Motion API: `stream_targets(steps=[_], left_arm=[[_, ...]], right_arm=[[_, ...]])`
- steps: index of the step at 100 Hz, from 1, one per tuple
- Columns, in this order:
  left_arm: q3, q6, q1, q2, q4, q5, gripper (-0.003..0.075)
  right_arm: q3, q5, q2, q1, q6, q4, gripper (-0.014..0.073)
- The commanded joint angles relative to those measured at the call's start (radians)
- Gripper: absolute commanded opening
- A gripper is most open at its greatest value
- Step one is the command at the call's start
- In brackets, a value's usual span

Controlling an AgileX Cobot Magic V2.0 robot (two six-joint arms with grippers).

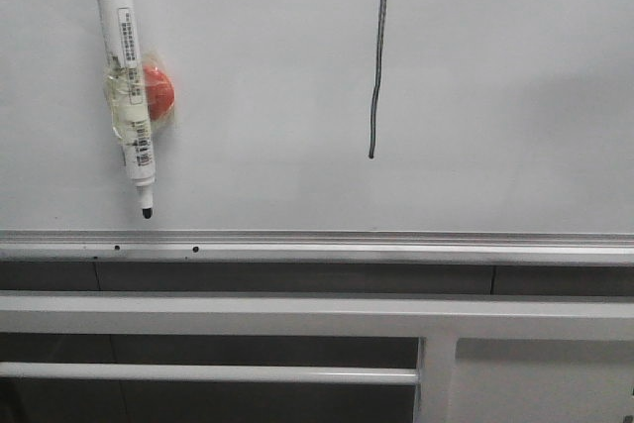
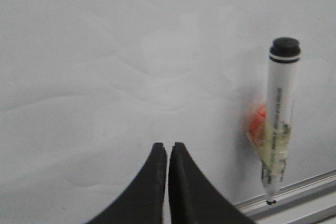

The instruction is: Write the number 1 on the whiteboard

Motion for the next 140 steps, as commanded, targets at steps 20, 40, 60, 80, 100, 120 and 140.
stream_targets(steps=[20, 40, 60, 80, 100, 120, 140], left_arm=[[-0.019, 0.320, 0.001, -0.292, 0.053, 0.079, -0.0020], [-0.019, 0.476, 0.001, -0.477, 0.053, 0.066, -0.0020], [-0.019, 0.495, 0.001, -0.617, 0.053, 0.012, -0.0020], [-0.019, 0.495, 0.001, -0.706, 0.053, 0.005, -0.0020], [-0.019, 0.555, 0.001, -0.752, 0.053, 0.031, -0.0020], [-0.019, 0.555, 0.001, -0.762, 0.053, -0.021, -0.0020], [-0.019, 0.521, 0.205, -0.763, 0.053, -0.340, -0.0020]], right_arm=[[0.175, -0.327, 0.002, 0.000, -0.011, 0.059, -0.0063], [0.175, -0.246, 0.002, 0.000, -0.011, 0.059, -0.0063], [0.175, -0.248, 0.002, 0.000, -0.011, 0.059, -0.0063], [0.175, -0.248, 0.002, 0.000, -0.011, 0.059, -0.0063], [0.175, -0.248, 0.002, 0.000, -0.011, 0.059, -0.0063], [0.175, -0.248, 0.002, 0.000, -0.011, 0.059, -0.0063], [0.175, -0.248, 0.002, 0.000, -0.011, 0.059, -0.0063]])
